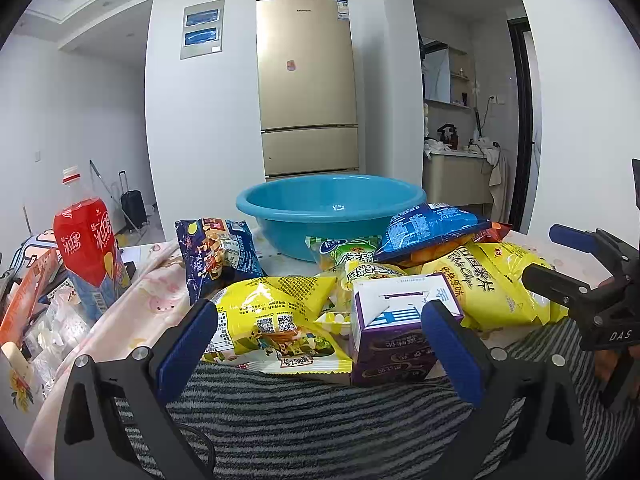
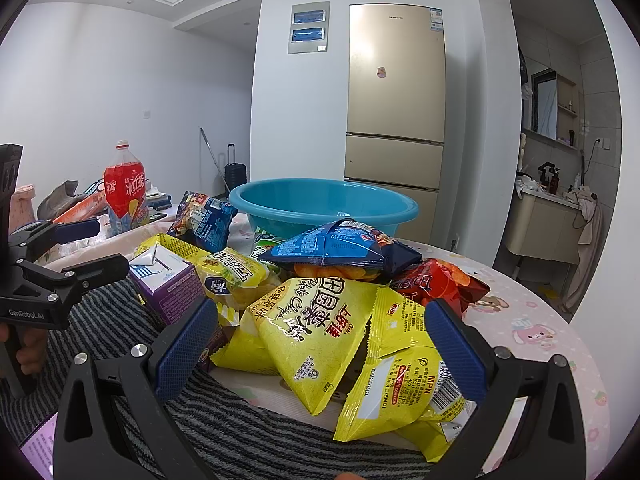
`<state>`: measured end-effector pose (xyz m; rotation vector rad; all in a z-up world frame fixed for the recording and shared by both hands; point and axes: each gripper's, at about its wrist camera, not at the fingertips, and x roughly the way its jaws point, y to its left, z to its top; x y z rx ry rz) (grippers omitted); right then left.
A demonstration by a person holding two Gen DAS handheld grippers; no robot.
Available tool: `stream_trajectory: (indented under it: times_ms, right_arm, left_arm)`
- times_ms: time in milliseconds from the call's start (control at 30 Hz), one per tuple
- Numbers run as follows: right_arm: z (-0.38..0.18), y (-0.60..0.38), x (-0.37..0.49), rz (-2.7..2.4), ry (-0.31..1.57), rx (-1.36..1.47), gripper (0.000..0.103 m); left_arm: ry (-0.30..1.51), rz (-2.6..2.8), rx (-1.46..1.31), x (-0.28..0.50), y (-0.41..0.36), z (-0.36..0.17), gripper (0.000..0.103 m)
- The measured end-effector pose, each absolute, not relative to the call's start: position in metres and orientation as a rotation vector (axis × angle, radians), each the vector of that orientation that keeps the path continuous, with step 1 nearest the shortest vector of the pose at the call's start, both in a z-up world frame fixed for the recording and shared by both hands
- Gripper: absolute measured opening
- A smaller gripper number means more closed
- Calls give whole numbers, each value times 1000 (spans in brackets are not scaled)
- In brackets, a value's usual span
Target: Organize snacks
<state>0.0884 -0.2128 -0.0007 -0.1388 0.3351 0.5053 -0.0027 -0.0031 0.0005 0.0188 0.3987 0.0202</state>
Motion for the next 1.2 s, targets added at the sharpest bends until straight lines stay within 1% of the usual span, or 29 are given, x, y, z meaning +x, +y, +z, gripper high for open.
stream_trajectory:
  times_ms: [767,900,1067,1200]
  right_arm:
    - [-2,-214,91,501,341,-144,103]
    - [-1,-215,93,496,345,-135,103]
    - [-1,-219,93,482,346,-125,103]
    - [0,-220,91,479,342,-125,103]
  left_arm:
    - [404,7,10,-3,-3,1,103]
    - [455,-56,-42,-1,1,9,103]
    - [547,-109,-47,9,-13,19,103]
    - [642,-122,-42,28,-26,11,103]
